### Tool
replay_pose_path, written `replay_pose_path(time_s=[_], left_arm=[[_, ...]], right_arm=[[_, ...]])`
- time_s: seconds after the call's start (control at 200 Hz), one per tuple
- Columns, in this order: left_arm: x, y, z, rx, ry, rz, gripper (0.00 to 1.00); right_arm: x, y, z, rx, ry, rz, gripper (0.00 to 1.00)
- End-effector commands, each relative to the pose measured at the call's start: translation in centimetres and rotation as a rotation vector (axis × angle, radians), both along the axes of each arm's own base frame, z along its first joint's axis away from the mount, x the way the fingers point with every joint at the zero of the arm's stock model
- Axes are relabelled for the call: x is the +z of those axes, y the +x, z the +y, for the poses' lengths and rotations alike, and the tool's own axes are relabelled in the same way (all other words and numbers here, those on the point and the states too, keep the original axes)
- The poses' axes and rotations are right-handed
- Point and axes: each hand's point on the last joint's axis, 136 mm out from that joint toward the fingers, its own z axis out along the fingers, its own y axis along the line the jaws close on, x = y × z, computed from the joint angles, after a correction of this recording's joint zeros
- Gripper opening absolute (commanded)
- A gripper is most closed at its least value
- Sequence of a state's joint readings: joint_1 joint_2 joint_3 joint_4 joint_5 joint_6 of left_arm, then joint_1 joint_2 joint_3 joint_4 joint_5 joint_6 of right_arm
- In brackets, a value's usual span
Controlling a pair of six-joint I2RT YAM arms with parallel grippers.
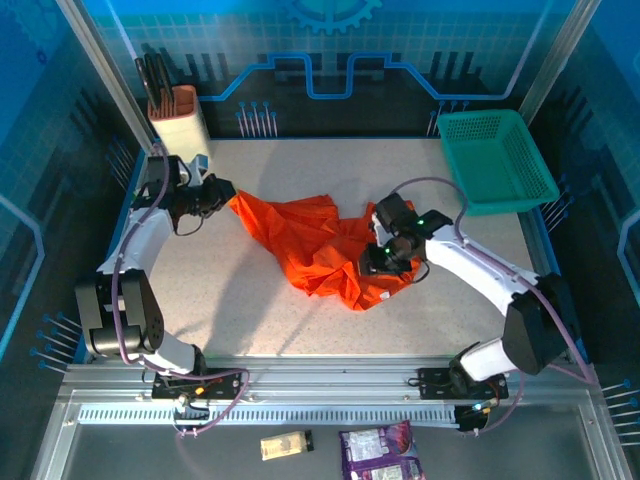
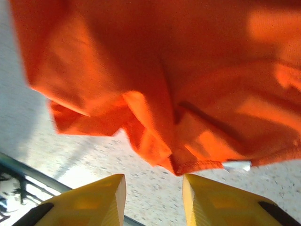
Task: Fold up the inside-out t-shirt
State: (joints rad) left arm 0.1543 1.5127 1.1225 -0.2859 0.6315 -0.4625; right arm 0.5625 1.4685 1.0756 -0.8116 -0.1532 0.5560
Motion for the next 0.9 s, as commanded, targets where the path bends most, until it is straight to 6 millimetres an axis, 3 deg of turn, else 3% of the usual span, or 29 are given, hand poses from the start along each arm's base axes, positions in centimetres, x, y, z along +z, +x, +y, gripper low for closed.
replay_pose_path(time_s=[0.0, 0.245, 0.44, 0.575, 0.7, 0.79, 0.895], left_arm=[[-0.5, -0.3, -0.2, -0.014, 0.049, 0.007, 0.11], [-1.0, -0.7, -0.7, -0.022, 0.044, 0.016, 0.1], [-1.2, -0.8, -0.8, -0.028, 0.038, 0.019, 0.1], [-1.2, -0.9, -0.9, -0.031, 0.029, 0.018, 0.09], [-1.1, -1.2, -1.0, -0.035, 0.027, 0.016, 0.09], [-1.1, -1.4, -0.9, -0.034, 0.032, 0.012, 0.09], [-1.1, -1.5, -1.0, -0.036, 0.029, 0.012, 0.09]], right_arm=[[-0.4, -0.6, 2.4, 0.084, -0.003, -0.04, 0.37], [0.5, -1.2, 8.1, 0.397, -0.207, -0.238, 0.4], [-1.0, -3.3, 13.2, 1.155, -0.447, -0.632, 0.38], [-3.4, -4.6, 13.9, 1.566, -0.502, -0.782, 0.39], [-3.7, -4.4, 14.4, 1.731, -0.474, -0.878, 0.43], [-3.8, -3.6, 14.6, 1.75, -0.467, -0.908, 0.49], [-3.8, -2.6, 14.9, 1.744, -0.478, -0.934, 0.5]])
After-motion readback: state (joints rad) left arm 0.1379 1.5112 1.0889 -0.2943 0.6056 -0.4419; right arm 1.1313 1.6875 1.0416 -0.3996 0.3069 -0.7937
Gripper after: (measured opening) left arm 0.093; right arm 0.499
